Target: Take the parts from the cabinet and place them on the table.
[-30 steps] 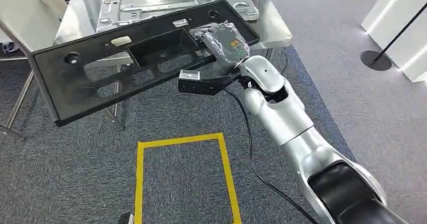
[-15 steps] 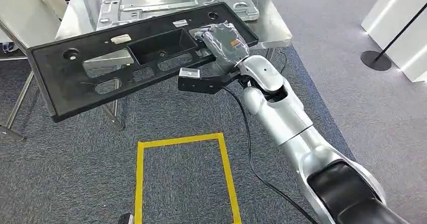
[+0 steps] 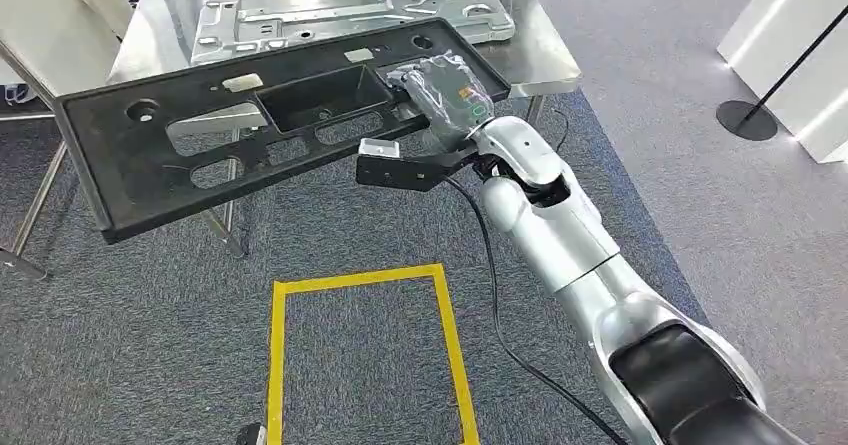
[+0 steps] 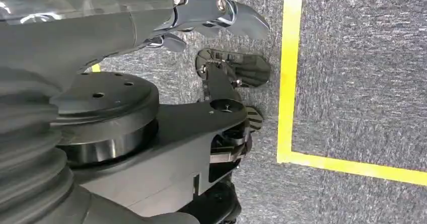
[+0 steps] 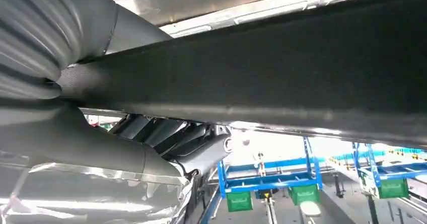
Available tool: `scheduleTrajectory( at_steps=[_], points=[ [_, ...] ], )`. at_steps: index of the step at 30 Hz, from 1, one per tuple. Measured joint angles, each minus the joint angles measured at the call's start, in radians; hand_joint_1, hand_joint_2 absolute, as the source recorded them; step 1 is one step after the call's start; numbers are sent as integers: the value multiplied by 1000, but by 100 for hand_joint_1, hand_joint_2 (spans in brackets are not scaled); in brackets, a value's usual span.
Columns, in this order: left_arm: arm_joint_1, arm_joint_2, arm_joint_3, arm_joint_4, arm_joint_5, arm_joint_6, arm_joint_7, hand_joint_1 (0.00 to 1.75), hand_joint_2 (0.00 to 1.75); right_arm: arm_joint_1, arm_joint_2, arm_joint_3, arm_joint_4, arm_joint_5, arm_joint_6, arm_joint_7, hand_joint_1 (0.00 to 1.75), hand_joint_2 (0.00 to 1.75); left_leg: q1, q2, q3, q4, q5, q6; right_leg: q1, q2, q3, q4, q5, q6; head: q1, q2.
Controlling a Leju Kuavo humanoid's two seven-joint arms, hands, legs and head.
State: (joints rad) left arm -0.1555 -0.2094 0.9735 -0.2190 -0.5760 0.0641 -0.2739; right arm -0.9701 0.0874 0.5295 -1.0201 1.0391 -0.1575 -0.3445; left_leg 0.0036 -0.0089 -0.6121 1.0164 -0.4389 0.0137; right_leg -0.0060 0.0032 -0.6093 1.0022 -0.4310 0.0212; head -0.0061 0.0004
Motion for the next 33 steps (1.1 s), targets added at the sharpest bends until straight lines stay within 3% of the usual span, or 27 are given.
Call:
scheduleTrajectory(
  at_steps=[33],
  points=[
    [4, 0, -5, 0, 0, -9, 2, 0, 175, 12, -2, -4, 10, -10, -1, -3, 175, 175, 0, 0, 0, 0, 0, 0, 0, 0, 0, 0, 0, 0, 0, 0]
  ],
)
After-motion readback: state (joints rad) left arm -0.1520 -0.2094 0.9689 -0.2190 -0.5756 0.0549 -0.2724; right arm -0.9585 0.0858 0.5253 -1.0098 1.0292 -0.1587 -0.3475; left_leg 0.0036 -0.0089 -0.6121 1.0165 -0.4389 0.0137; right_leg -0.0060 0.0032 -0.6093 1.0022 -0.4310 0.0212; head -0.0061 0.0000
